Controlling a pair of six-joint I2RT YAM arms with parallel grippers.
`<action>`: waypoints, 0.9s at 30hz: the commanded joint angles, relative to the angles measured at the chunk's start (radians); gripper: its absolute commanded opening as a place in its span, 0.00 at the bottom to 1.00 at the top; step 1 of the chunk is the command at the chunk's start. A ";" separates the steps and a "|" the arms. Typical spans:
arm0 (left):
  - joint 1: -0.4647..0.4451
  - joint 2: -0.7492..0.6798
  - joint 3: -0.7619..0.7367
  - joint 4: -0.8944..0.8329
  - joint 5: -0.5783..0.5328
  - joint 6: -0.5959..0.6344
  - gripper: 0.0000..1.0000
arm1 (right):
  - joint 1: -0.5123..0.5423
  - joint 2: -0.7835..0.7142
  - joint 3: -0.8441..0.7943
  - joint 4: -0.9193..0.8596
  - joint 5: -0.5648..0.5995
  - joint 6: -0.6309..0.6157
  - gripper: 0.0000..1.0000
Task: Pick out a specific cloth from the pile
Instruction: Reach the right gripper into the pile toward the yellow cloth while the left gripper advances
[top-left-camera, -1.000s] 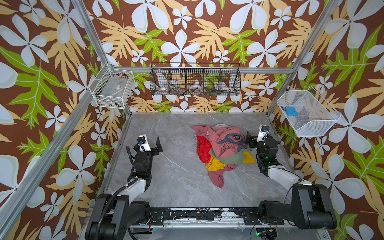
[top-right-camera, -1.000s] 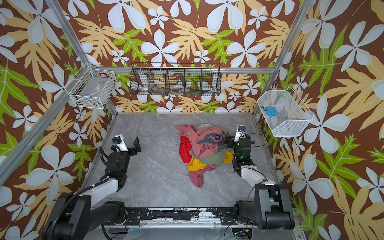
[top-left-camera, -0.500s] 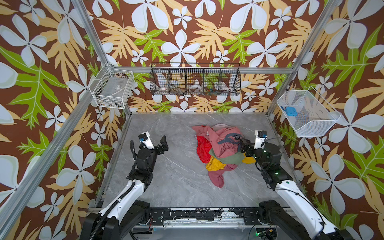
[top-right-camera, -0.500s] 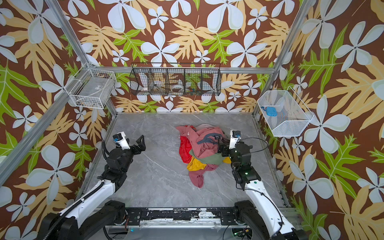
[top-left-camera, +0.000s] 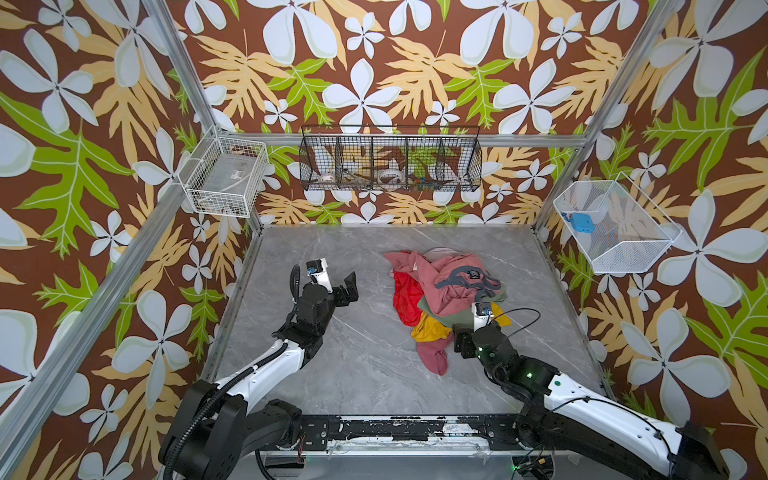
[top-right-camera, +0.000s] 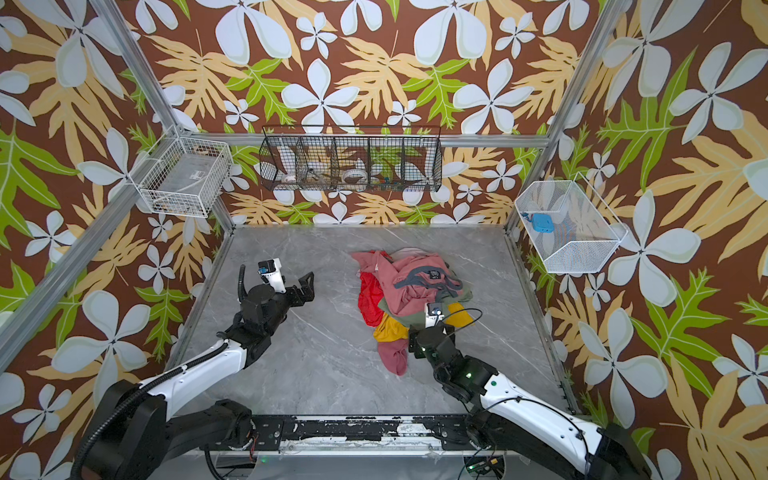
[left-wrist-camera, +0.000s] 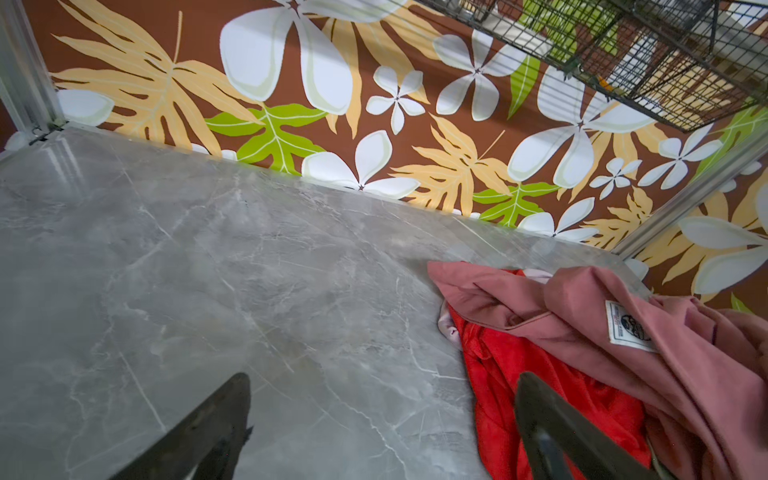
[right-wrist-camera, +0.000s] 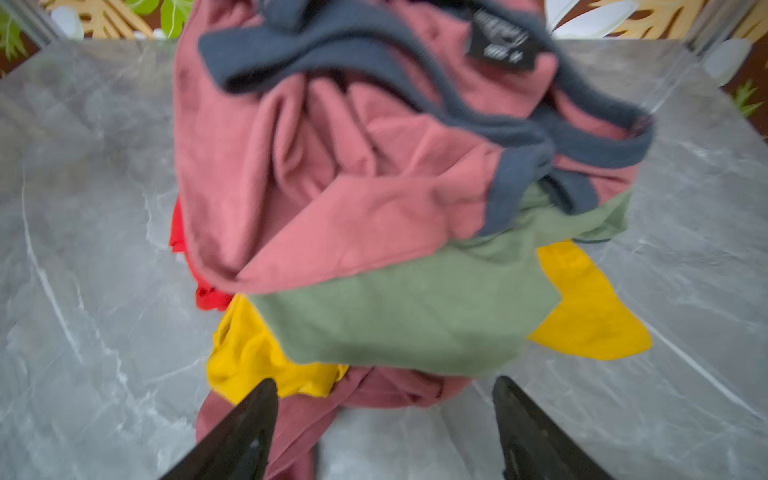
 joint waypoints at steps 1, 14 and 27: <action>-0.005 0.010 0.006 -0.011 -0.019 -0.004 1.00 | 0.046 0.066 0.026 -0.025 0.018 0.073 0.79; -0.005 0.021 0.013 -0.038 -0.029 -0.011 1.00 | 0.126 0.414 0.211 -0.059 0.033 0.015 0.80; -0.005 0.004 0.028 -0.098 -0.040 0.002 1.00 | 0.073 0.760 0.419 -0.092 0.003 -0.046 0.72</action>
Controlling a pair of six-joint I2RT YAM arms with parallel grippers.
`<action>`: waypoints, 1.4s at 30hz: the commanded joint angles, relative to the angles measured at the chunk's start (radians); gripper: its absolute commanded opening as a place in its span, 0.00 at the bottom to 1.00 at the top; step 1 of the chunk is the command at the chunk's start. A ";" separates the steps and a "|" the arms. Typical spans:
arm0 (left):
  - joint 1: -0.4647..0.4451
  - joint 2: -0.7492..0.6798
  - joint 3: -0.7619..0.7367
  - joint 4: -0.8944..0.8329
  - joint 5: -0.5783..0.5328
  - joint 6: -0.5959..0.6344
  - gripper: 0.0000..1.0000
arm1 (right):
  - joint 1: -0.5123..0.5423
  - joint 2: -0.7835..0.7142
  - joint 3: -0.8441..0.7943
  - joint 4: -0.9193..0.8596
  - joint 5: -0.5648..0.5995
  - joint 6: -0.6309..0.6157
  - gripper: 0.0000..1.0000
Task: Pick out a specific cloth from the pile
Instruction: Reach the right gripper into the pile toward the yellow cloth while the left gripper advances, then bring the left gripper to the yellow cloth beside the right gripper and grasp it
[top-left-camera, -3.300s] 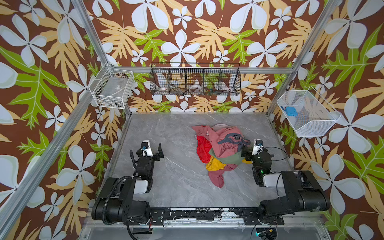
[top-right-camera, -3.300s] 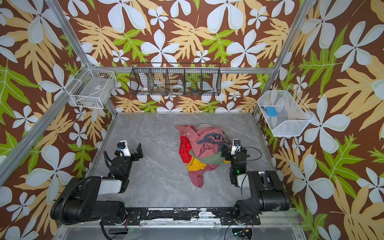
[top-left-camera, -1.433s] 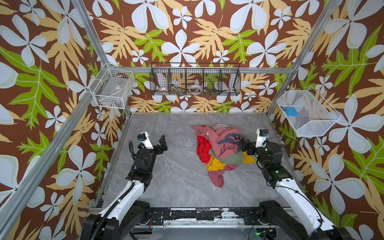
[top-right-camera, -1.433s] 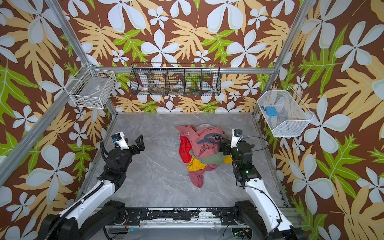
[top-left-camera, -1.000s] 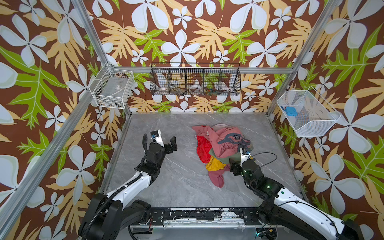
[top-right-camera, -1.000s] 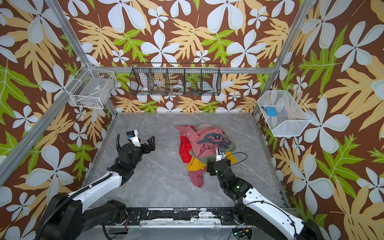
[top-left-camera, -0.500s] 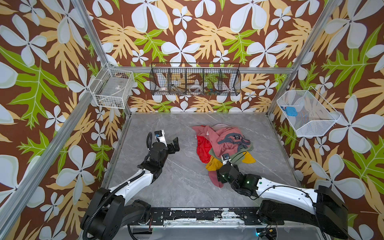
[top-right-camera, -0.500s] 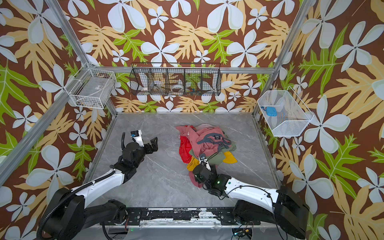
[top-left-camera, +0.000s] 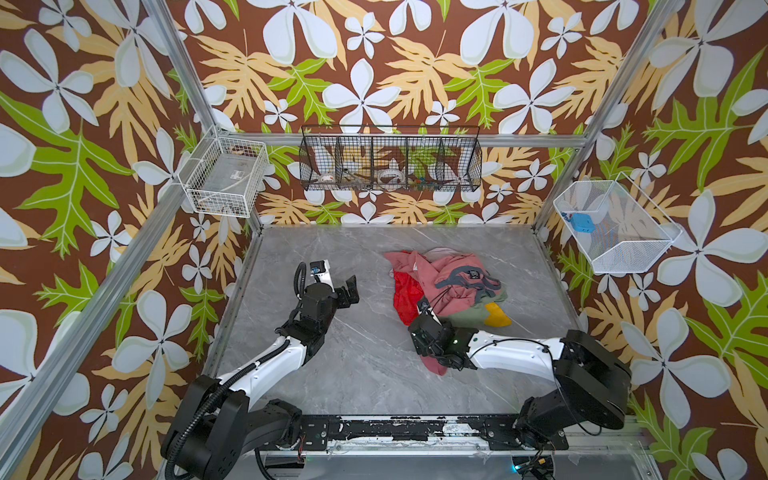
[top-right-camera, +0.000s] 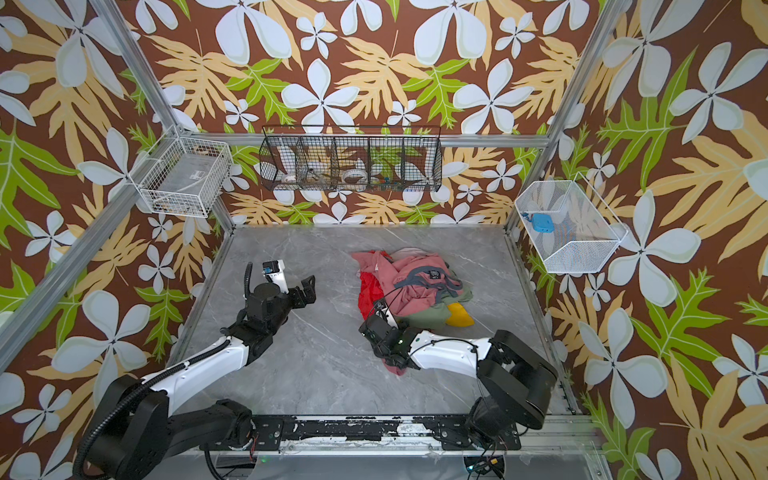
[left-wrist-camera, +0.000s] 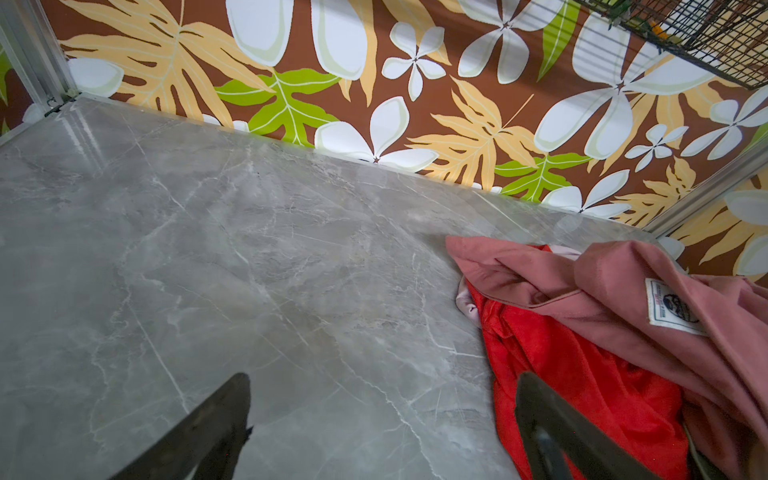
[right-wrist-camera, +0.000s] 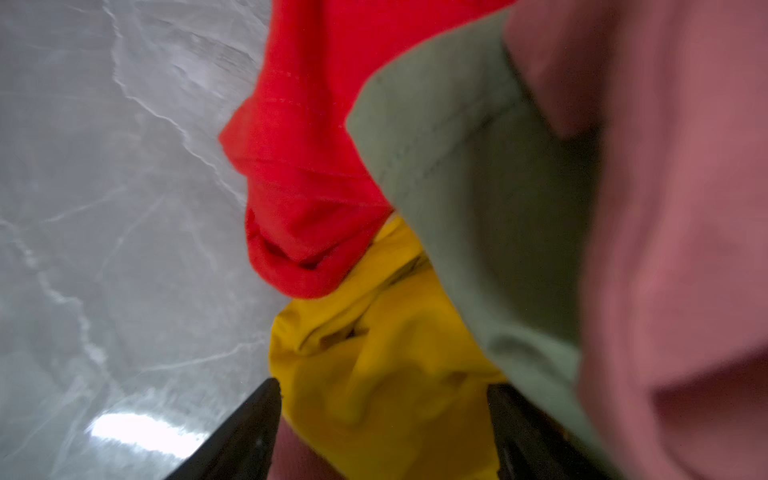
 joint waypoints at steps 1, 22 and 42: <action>0.000 -0.009 0.008 -0.015 -0.012 0.005 1.00 | -0.018 0.048 0.035 -0.027 0.030 -0.023 0.65; -0.071 0.024 0.049 -0.058 -0.010 0.041 1.00 | -0.030 -0.298 0.073 -0.019 0.151 -0.066 0.00; -0.349 0.216 0.264 0.049 0.469 0.084 0.95 | -0.187 -0.355 0.156 0.100 -0.231 -0.187 0.00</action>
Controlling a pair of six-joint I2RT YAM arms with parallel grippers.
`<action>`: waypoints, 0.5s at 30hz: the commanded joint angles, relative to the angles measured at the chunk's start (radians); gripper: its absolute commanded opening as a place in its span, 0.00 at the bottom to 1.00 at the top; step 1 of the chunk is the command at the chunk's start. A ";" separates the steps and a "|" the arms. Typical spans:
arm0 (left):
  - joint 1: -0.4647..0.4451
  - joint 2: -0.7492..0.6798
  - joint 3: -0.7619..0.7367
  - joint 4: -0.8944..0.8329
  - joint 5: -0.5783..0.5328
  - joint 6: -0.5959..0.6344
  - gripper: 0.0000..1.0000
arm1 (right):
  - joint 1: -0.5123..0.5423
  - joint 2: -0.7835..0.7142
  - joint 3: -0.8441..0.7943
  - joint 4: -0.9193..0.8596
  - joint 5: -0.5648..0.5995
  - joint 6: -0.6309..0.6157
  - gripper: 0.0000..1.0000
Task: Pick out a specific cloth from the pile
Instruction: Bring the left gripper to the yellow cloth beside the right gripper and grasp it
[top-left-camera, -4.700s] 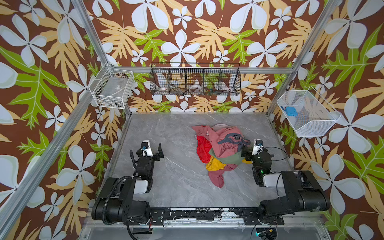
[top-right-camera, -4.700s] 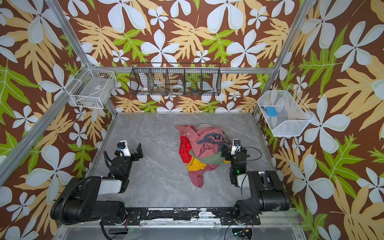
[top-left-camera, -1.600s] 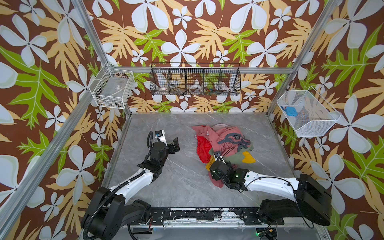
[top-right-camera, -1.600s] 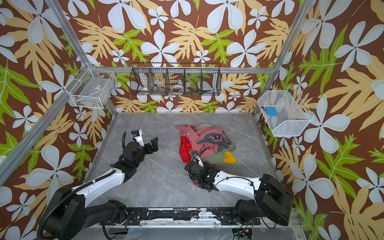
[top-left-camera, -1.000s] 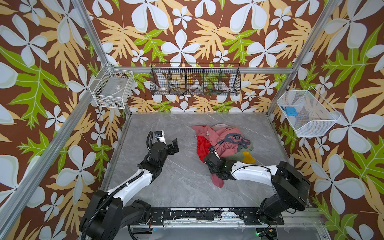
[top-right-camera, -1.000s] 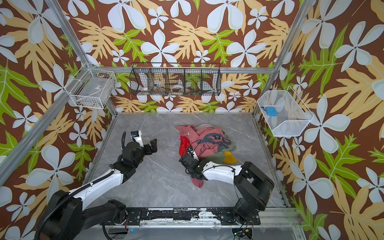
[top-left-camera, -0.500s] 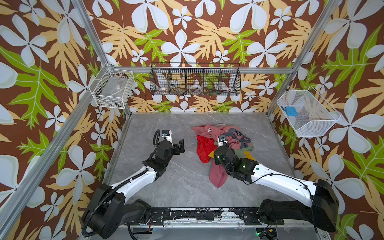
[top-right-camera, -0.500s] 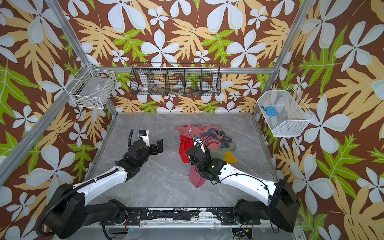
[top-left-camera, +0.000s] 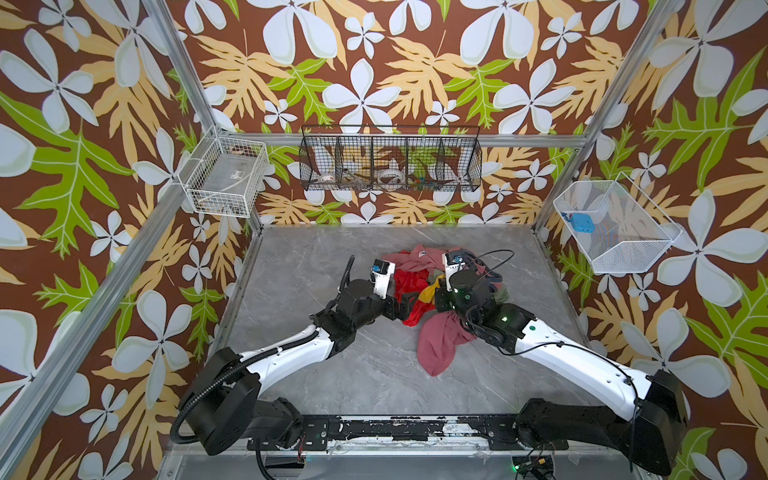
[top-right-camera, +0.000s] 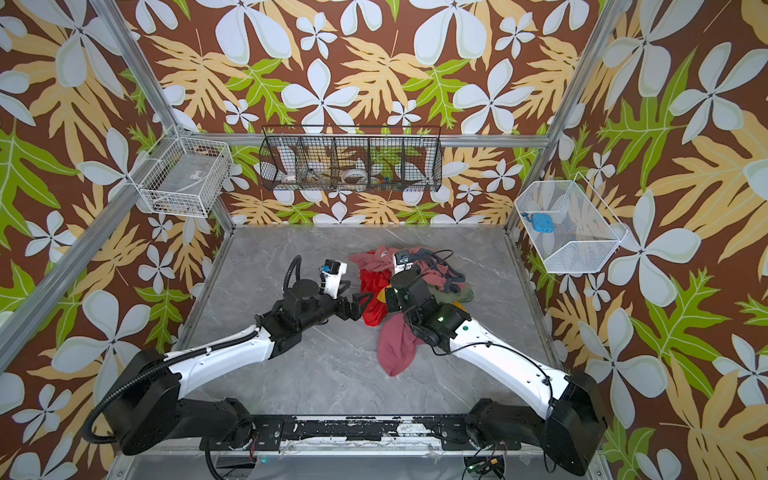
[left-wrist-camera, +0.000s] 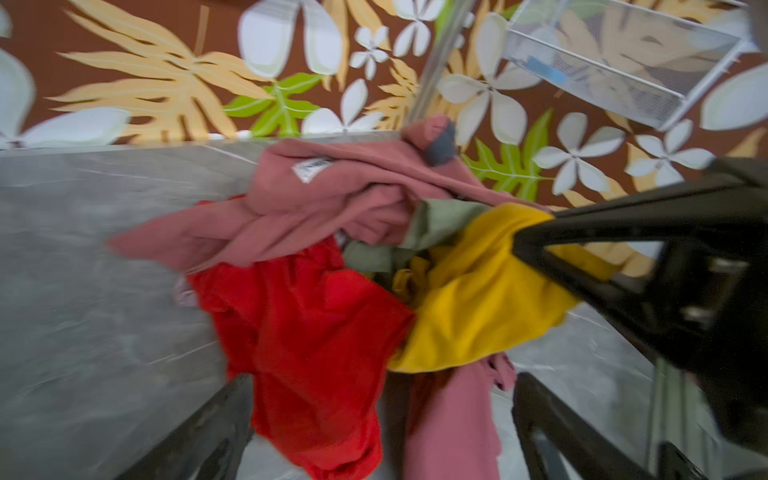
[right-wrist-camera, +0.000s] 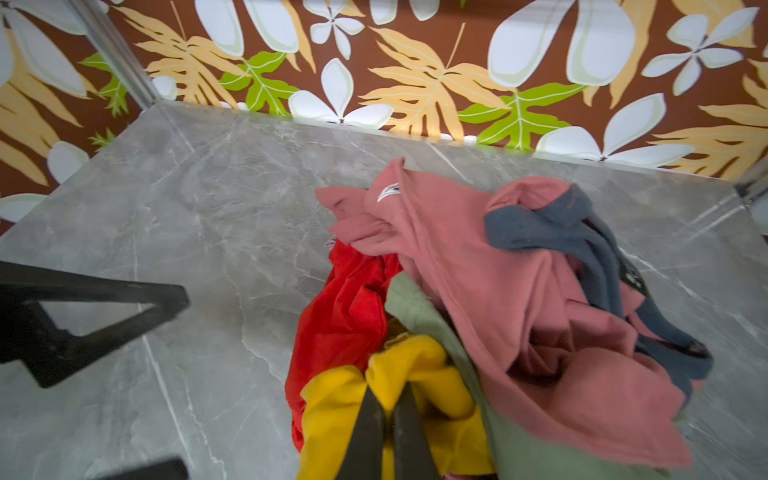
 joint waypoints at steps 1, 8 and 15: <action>-0.020 0.044 0.046 0.034 0.107 0.035 0.93 | -0.007 -0.004 -0.009 0.088 -0.113 -0.005 0.00; -0.050 0.134 0.120 0.022 0.155 0.082 0.80 | -0.079 -0.036 -0.049 0.109 -0.224 0.043 0.00; -0.080 0.216 0.180 0.023 0.138 0.106 0.77 | -0.147 -0.039 -0.053 0.112 -0.352 0.056 0.00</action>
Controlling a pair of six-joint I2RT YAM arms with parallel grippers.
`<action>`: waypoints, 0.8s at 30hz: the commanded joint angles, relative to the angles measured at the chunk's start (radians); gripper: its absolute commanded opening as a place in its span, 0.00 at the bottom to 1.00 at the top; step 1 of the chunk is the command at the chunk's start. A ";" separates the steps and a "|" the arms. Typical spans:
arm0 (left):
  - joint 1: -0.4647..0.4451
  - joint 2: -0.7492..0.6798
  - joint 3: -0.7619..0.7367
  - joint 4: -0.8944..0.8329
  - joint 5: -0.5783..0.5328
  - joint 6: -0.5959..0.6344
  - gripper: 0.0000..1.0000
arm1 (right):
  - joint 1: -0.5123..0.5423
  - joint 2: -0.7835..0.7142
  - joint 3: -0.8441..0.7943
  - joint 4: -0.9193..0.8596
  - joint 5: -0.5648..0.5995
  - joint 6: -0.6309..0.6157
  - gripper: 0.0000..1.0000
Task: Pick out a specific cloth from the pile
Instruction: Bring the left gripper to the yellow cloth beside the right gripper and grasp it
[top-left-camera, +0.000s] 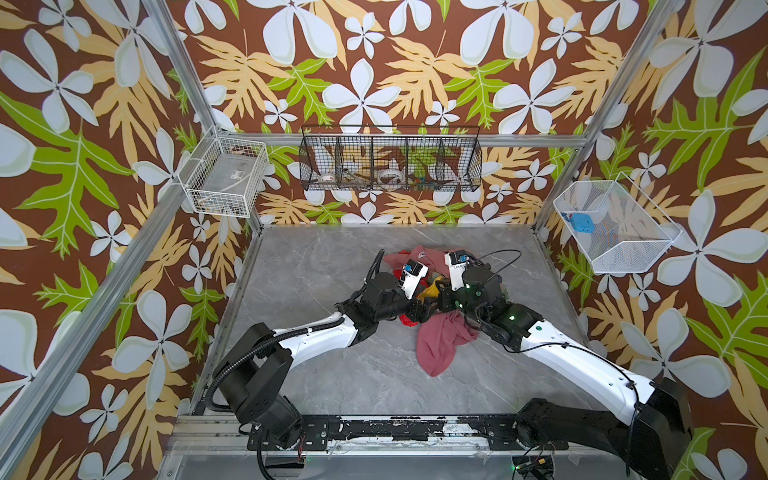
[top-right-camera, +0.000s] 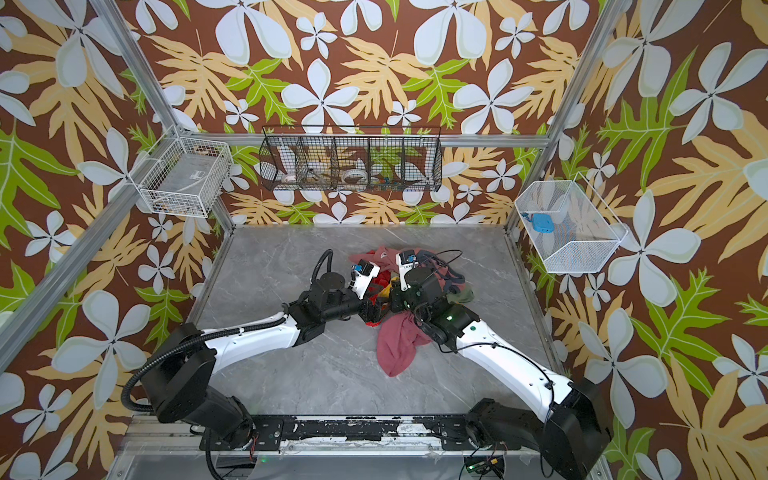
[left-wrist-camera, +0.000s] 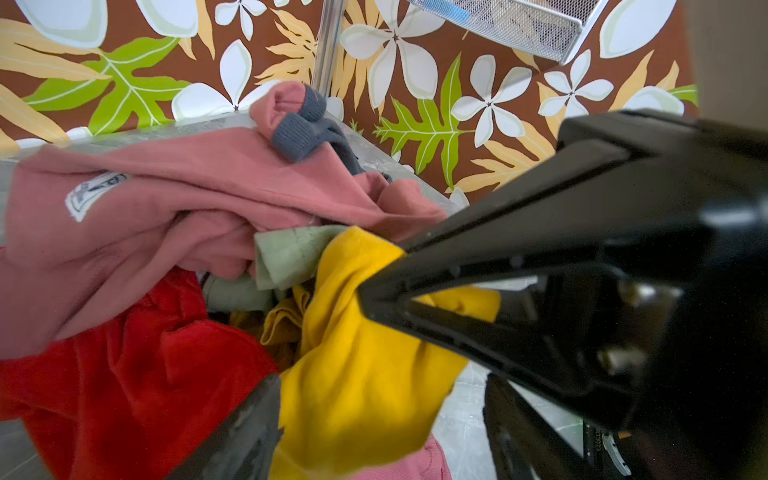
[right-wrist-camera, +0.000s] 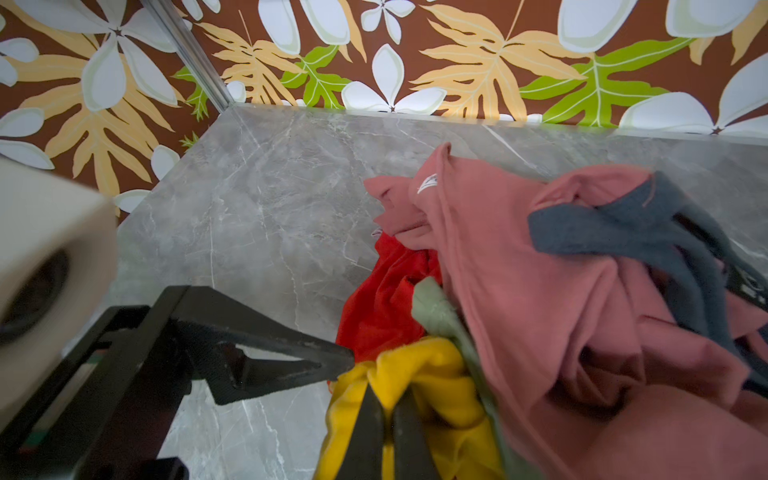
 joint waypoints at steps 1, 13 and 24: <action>-0.015 0.029 0.029 0.013 -0.020 0.029 0.74 | -0.022 -0.005 -0.002 0.058 -0.104 0.012 0.00; -0.042 0.060 0.125 -0.070 -0.073 -0.004 0.00 | -0.123 -0.054 -0.111 0.074 -0.161 0.078 0.44; -0.042 -0.046 0.196 -0.172 -0.140 -0.122 0.00 | -0.211 -0.224 -0.358 0.276 -0.185 0.136 0.86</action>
